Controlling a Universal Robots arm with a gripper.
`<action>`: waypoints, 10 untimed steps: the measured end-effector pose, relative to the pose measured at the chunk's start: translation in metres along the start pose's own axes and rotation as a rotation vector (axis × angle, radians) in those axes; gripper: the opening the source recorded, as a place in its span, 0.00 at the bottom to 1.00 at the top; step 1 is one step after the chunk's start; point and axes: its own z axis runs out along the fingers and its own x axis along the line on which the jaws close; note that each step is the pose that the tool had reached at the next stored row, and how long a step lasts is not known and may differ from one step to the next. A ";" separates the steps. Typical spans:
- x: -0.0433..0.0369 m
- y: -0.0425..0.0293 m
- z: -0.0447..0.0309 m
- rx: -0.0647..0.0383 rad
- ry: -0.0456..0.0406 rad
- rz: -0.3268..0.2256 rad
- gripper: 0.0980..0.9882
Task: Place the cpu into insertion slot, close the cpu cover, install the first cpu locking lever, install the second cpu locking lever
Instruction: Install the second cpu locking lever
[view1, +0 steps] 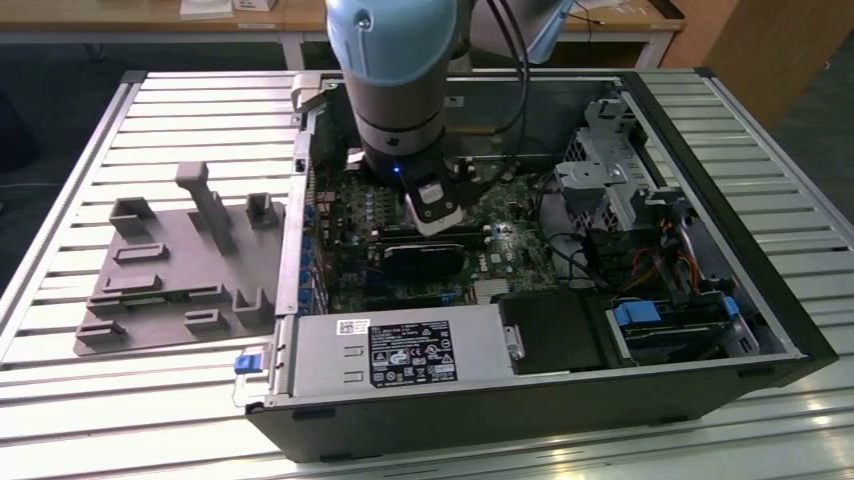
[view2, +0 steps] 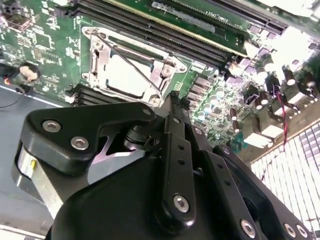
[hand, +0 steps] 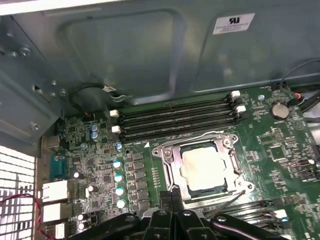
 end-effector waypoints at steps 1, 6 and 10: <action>0.0000 0.0007 -0.0018 0.002 -0.0008 0.000 0.00; 0.0000 0.0039 -0.0092 0.023 -0.0068 -0.003 0.00; 0.0000 0.0049 -0.0118 0.056 -0.0144 -0.006 0.00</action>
